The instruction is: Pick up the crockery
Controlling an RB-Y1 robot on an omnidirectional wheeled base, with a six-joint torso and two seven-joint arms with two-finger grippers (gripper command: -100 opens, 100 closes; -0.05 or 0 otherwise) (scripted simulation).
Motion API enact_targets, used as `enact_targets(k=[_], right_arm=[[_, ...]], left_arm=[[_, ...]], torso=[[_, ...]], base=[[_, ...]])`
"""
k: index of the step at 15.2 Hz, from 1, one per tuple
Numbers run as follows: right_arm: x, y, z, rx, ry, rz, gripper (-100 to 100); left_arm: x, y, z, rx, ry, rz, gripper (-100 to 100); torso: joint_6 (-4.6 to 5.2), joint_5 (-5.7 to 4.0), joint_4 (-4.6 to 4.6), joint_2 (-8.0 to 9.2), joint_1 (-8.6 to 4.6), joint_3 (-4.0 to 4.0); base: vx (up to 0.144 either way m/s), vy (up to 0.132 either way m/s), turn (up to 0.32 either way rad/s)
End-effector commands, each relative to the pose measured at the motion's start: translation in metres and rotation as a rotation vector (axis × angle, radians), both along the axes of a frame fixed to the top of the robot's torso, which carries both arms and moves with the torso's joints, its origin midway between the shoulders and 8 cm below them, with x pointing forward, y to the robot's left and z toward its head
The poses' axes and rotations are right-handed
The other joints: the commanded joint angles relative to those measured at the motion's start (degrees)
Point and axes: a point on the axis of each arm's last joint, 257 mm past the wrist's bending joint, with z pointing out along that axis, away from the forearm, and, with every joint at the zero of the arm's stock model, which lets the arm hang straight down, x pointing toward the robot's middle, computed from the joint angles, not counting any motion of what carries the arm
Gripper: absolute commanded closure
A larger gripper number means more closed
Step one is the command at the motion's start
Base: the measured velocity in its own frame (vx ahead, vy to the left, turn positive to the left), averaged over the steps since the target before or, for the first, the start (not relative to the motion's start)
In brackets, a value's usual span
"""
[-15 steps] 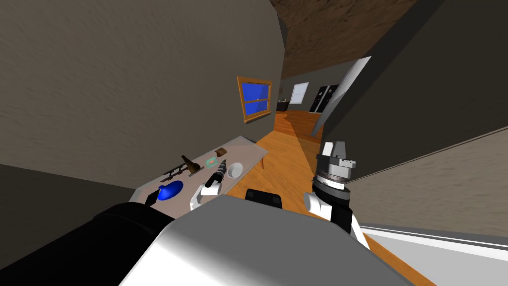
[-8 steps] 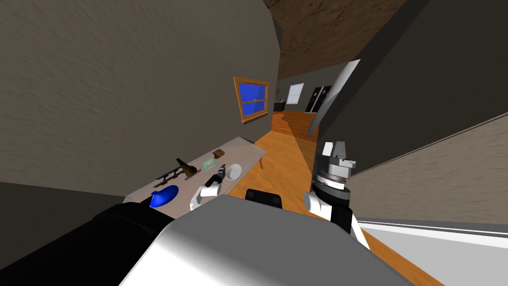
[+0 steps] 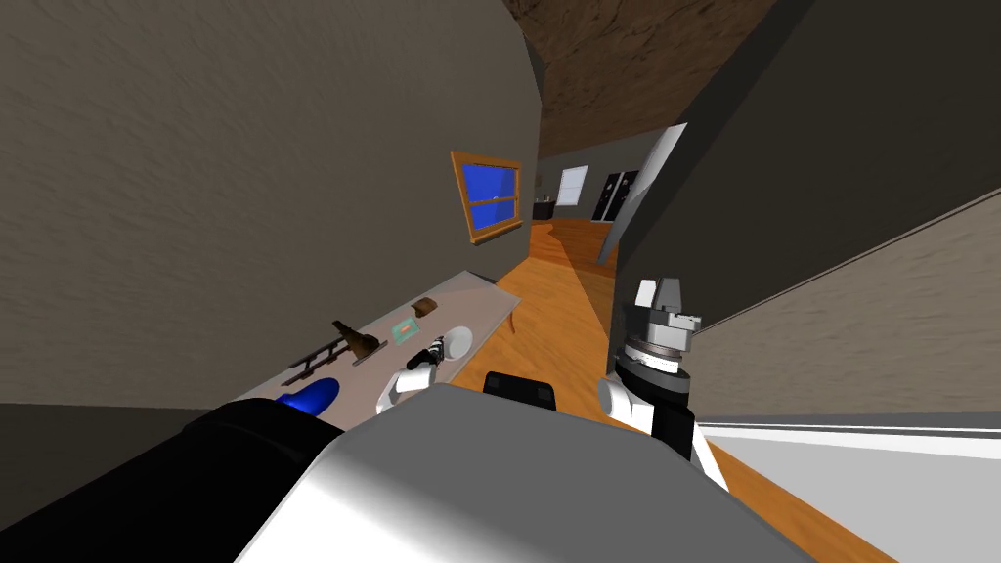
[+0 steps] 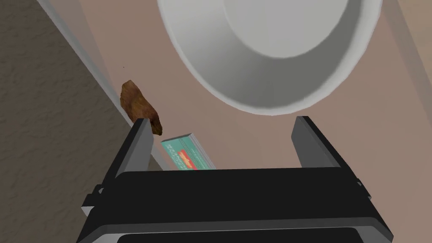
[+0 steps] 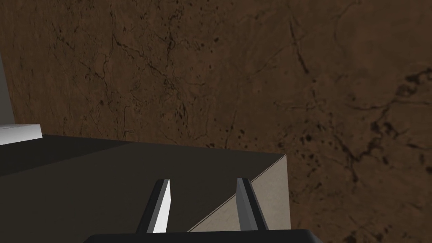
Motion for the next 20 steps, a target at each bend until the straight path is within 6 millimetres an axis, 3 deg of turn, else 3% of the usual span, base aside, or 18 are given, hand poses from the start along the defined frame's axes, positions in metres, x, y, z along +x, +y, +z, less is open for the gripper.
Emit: enact_targets(k=[1,9,13,15,20], right_arm=[[0.000,0.000,0.000,0.000,0.000,0.000,0],[0.000,0.000,0.000,0.000,0.000,0.000,0],[0.000,0.000,0.000,0.000,0.000,0.000,0],[0.000,0.000,0.000,0.000,0.000,0.000,0],[0.000,0.000,0.000,0.000,0.000,0.000,0]], left_arm=[[-0.012,-0.002,-0.012,-0.025,0.042,0.019,-100],[-0.071,-0.029,-0.068,-0.180,0.241,0.117,-100],[-0.087,-0.045,-0.083,-0.238,0.294,0.143,-100],[-0.093,-0.055,-0.090,-0.268,0.315,0.155,-100],[-0.086,-0.055,-0.100,-0.252,0.301,0.144,-100]], torso=[[0.00,0.00,0.00,0.00,0.00,0.00],[0.00,0.00,-0.01,-0.06,0.01,-0.03],[-0.01,0.00,-0.02,-0.08,0.00,-0.05],[-0.01,0.00,-0.02,-0.08,-0.01,-0.05],[-0.02,0.00,0.01,0.04,0.03,0.02]], base=[[0.024,0.007,-0.083],[0.035,0.011,-0.101],[0.044,0.013,-0.076],[0.039,0.014,-0.063],[0.013,0.016,0.007]])
